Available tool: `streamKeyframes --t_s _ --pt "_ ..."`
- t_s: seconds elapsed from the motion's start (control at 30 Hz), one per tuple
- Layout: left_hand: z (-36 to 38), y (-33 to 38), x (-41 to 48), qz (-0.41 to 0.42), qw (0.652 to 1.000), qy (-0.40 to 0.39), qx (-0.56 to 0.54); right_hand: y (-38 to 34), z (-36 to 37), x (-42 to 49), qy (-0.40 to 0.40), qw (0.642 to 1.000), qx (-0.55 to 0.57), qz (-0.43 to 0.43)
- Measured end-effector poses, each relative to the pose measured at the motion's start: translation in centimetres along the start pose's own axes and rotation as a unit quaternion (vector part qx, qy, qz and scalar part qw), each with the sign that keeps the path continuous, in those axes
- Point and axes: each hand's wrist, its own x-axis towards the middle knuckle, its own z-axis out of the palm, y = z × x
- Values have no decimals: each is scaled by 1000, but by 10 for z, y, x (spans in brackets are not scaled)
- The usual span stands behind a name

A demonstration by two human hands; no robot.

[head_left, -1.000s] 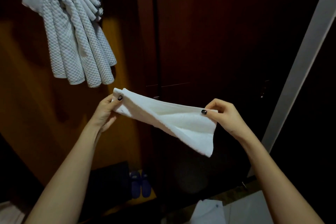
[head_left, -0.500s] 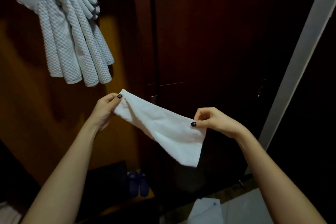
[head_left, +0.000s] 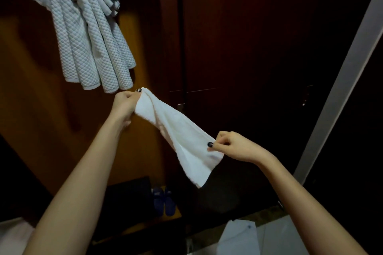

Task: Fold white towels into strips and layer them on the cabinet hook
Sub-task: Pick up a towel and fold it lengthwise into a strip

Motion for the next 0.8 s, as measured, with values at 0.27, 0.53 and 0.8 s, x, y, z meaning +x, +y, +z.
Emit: streamKeyframes --t_s 0.27,0.53,0.8 --pt "36 51 -11 109 977 26 181 -25 55 26 17 998 16 64" --pt "40 83 -22 123 985 18 117 -46 104 40 116 985 102 79" --pt "52 91 -34 97 995 -6 5 -50 112 49 209 969 107 70"
